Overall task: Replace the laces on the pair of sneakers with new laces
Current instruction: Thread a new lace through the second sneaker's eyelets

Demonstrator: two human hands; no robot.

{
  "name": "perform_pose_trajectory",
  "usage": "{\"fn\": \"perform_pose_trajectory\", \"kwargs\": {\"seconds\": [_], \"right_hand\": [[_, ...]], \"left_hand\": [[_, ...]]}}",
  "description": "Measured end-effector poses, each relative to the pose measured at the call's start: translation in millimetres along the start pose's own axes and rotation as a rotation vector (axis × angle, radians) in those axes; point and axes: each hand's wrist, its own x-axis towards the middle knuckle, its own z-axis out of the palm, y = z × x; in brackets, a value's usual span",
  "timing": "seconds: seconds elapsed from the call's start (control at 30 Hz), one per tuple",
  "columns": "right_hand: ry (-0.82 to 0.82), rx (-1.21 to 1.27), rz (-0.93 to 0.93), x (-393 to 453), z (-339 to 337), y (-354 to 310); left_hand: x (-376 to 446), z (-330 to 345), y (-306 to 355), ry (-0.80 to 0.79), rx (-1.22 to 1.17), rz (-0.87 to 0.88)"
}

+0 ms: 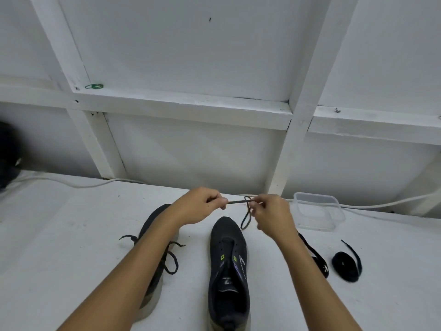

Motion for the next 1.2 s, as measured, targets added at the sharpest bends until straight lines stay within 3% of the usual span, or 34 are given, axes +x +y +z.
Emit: {"fn": "perform_pose_trajectory", "kwargs": {"seconds": [0.17,0.37,0.7,0.87,1.0,1.13,1.2], "right_hand": [[0.095,-0.107,0.172,7.2,-16.8,33.1],[-0.184,0.003,-0.082,-14.5,10.5,-10.6],[-0.075,0.006,-0.195,-22.1,21.9,-5.7],[0.09,-0.046,0.027,-3.4,13.4,25.2],[-0.004,-0.069,0.162,-4.7,4.6,40.5],[-0.224,0.052,-0.082,-29.1,23.0,5.4],[-0.205,0.007,-0.187,-31.9,29.8,-7.5]], "left_hand": [[-9.3,-9.9,-21.8,0.024,0.021,-0.059],[1.9,8.7,0.4,0.005,-0.008,0.017],[-1.3,14.3,4.3,-0.007,0.013,0.017],[-13.2,-0.5,-11.6,0.015,0.037,-0.039],[-18.9,-6.4,-25.1,0.065,0.056,-0.075],[-12.8,8.2,-10.5,0.046,0.053,-0.04],[-9.8,14.1,-3.3,0.012,0.063,-0.017]]}}
